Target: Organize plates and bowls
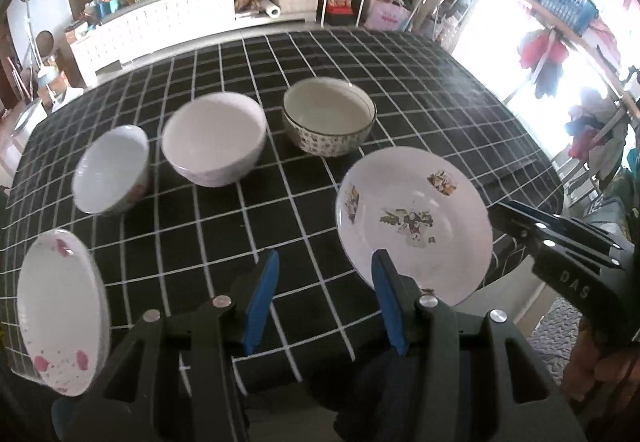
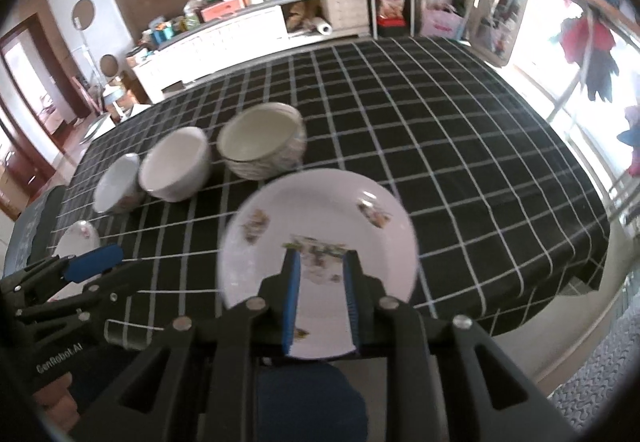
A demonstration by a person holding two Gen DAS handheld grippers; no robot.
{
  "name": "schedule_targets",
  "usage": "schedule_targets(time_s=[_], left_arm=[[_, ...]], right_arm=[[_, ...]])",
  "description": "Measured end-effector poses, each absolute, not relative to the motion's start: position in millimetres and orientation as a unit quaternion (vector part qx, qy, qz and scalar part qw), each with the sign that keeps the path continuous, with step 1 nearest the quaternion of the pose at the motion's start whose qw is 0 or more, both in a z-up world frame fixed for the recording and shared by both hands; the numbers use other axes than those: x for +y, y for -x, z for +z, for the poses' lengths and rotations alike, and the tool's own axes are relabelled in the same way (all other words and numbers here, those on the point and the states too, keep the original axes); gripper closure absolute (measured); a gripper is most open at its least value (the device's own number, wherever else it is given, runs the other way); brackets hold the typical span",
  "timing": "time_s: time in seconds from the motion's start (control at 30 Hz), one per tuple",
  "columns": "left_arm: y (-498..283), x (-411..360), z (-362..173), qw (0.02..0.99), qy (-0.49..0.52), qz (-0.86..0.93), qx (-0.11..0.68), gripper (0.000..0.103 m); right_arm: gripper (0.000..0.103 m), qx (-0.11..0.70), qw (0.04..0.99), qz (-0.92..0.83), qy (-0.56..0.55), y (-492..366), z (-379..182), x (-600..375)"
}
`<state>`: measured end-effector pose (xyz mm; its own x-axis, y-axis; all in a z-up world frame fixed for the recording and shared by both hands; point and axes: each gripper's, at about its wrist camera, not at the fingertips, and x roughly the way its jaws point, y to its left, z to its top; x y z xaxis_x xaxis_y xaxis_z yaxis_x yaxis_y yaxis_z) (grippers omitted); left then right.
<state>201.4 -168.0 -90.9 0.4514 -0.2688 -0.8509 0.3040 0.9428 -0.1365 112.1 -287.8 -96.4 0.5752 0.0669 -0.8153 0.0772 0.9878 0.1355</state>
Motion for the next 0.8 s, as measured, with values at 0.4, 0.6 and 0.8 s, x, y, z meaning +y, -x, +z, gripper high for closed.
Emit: schedule_targets(time_s=[0.4,0.6,0.8], left_arm=[[-242.9,-191.1,-148.4,0.818,-0.018,-0.166,0.55,0.075],[-251.4,-204.0,-158.4,0.814,-0.028,-0.176,0.553,0.085],[-254.5,-209.4,-164.9,0.808,-0.031,-0.184,0.558,0.088]], right_arm=[[0.077,0.494,0.863,-0.03,-0.104,-133.9,-144.5,-339.0],[0.077,0.487,0.868,-0.017,-0.099,-142.9,-146.1,-347.0],[0.081,0.497,0.862,-0.012,-0.097,-149.2,-155.9,-348.3]])
